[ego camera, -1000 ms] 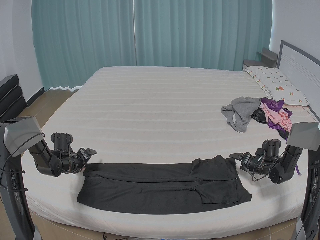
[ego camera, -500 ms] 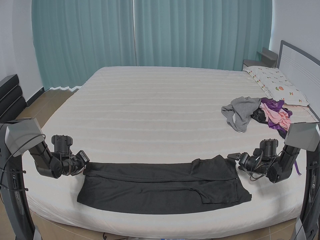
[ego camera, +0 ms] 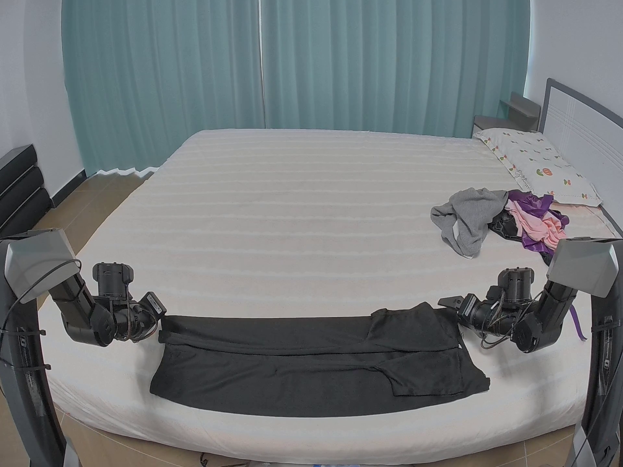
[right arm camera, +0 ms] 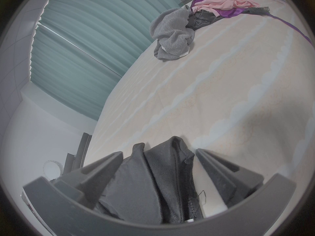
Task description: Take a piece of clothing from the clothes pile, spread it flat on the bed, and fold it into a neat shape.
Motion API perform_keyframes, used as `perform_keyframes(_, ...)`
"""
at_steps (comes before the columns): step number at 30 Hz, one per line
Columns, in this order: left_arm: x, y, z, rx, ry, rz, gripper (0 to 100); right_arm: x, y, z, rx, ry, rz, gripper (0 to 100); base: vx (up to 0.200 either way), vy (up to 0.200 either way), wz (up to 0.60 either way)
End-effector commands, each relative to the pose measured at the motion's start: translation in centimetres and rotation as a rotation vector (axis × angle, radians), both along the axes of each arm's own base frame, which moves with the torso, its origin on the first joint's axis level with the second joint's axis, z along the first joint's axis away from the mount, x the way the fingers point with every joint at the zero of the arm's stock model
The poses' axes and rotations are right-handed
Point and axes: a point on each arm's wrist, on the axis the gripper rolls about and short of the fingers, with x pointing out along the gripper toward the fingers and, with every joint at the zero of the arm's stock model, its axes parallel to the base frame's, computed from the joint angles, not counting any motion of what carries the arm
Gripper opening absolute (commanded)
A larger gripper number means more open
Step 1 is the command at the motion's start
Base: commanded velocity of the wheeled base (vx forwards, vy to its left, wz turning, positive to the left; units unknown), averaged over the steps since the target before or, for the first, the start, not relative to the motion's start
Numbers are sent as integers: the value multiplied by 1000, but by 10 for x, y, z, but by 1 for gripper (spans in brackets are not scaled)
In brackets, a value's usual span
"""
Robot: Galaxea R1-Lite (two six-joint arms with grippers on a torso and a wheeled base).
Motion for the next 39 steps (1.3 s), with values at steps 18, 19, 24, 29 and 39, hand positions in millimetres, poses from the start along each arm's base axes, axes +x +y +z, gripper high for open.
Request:
perform_keyframes(18,-1,-2,-1,-5,7,-4,0,5,-12,-2,-16,0,-68,0,0,0,0)
perform_keyframes(19,-1,-2,-1,-5,7,-4,0,5,-13,-2,-16,0,-69,0,0,0,0)
perform_keyframes(24,-3,-2,0,-13,8,-13,0,3,-12,-3,-18,7,-67,100,0,0,0)
perform_keyframes(29,-4,-4,0,-27,7,-6,100,1,-12,3,-14,-3,-67,100,0,0,0)
perform_keyframes(39,-21,1,22,-98,-17,-11,100,-18,-12,30,54,5,-100,100,0,0,0)
